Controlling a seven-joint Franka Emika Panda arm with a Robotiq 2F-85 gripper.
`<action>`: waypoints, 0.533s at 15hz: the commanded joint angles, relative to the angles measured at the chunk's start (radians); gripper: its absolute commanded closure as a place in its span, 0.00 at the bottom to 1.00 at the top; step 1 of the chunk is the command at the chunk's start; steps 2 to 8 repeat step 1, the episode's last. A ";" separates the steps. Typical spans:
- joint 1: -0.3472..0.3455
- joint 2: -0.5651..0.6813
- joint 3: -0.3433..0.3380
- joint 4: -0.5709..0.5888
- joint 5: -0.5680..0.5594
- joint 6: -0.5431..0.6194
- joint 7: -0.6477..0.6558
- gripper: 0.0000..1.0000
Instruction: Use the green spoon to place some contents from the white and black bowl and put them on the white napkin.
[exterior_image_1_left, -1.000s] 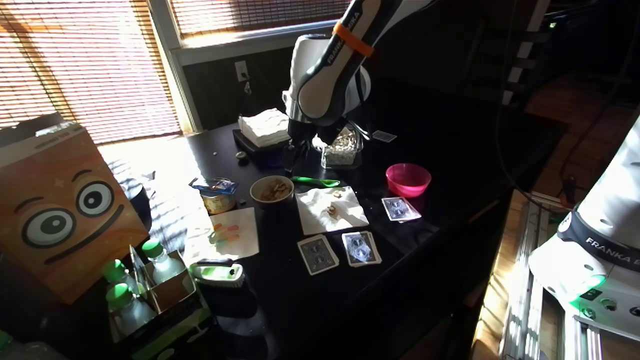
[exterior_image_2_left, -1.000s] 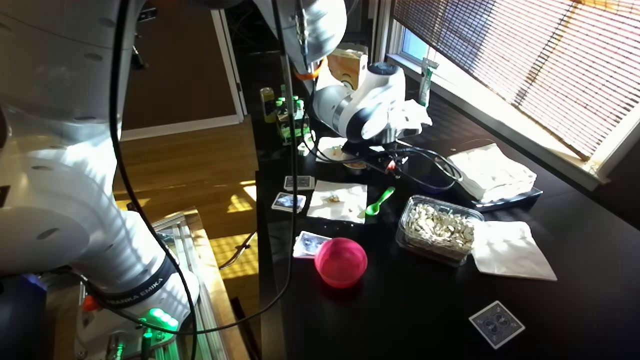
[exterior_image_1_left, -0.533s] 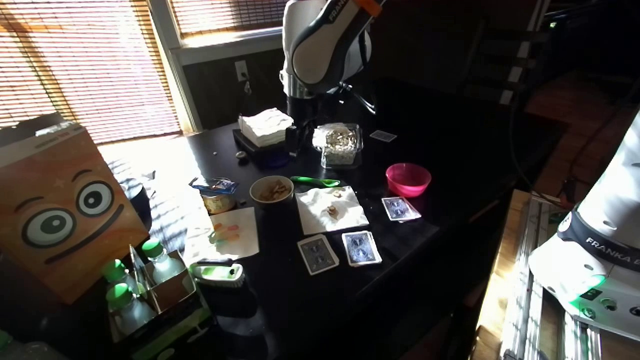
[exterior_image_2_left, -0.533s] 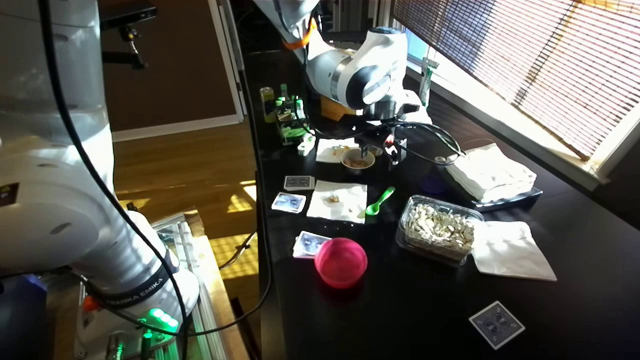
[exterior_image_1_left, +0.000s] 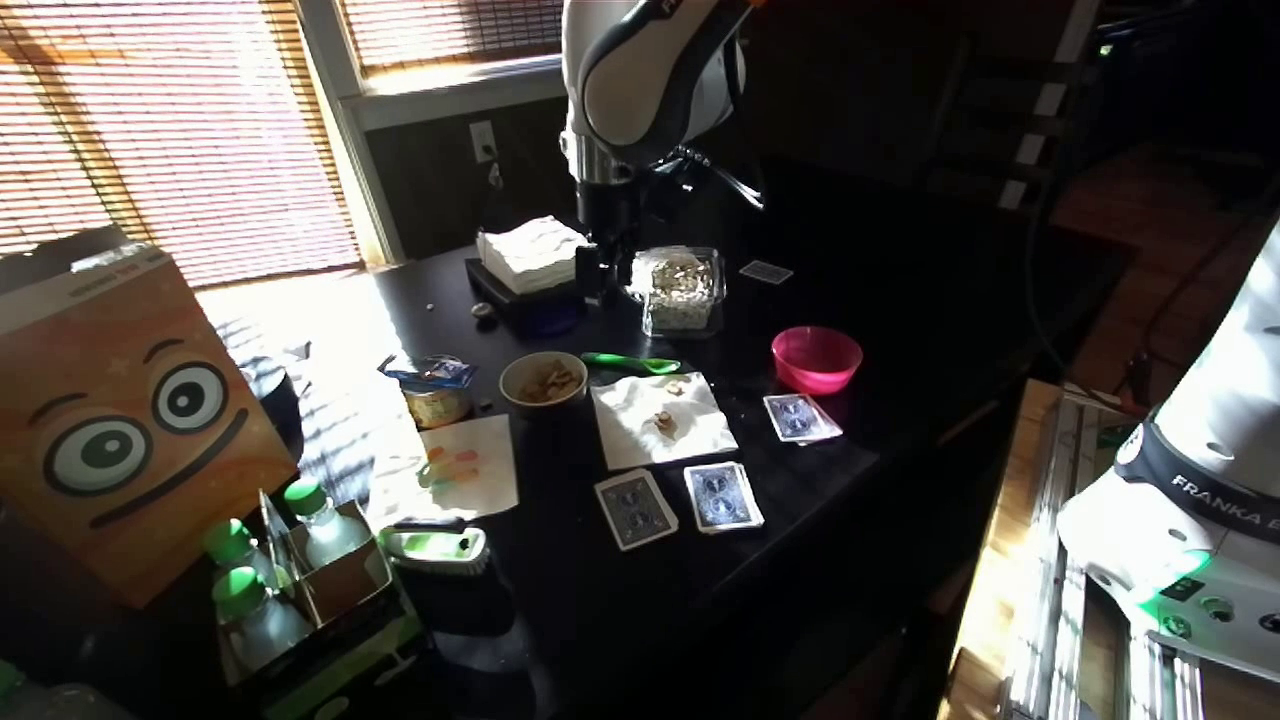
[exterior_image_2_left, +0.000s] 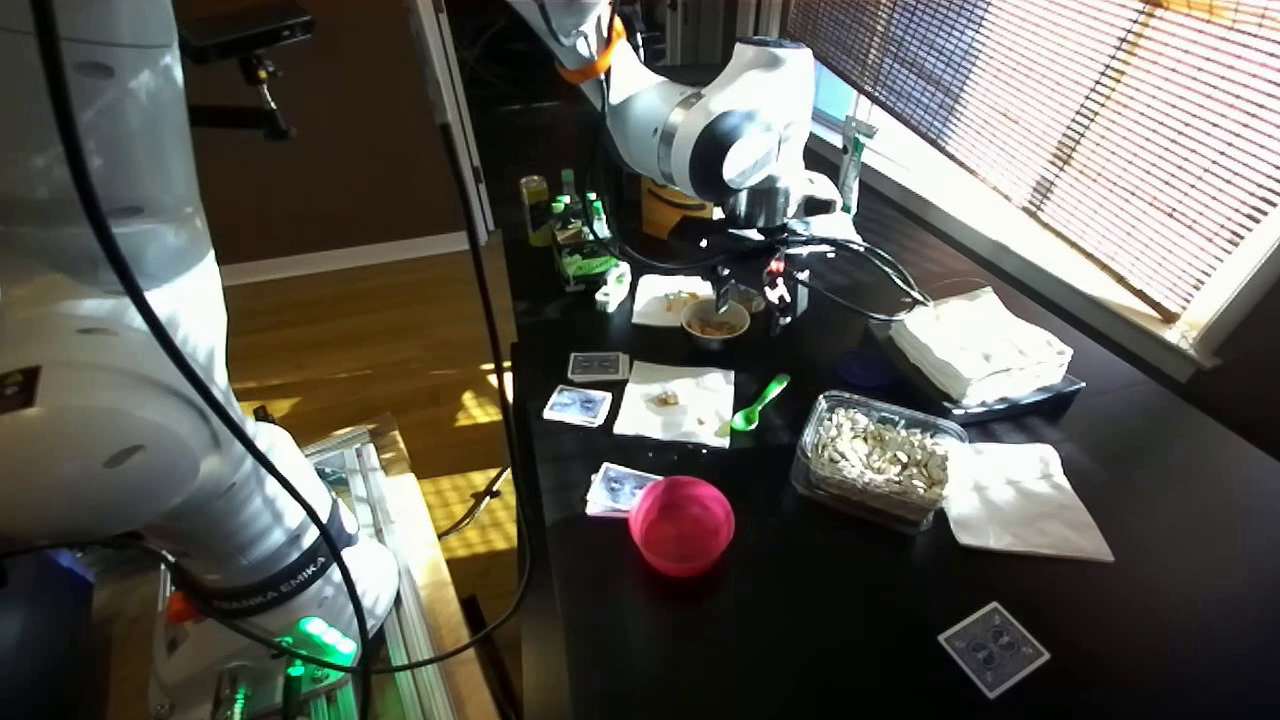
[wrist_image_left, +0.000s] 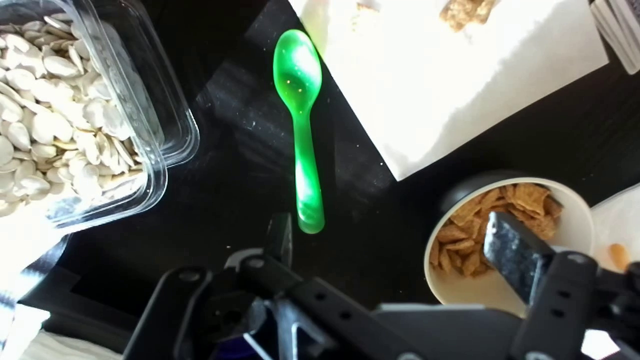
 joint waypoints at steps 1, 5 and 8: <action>0.014 0.000 -0.014 0.002 0.008 -0.003 -0.005 0.00; 0.014 0.000 -0.014 0.002 0.008 -0.003 -0.005 0.00; 0.014 0.000 -0.014 0.002 0.008 -0.003 -0.005 0.00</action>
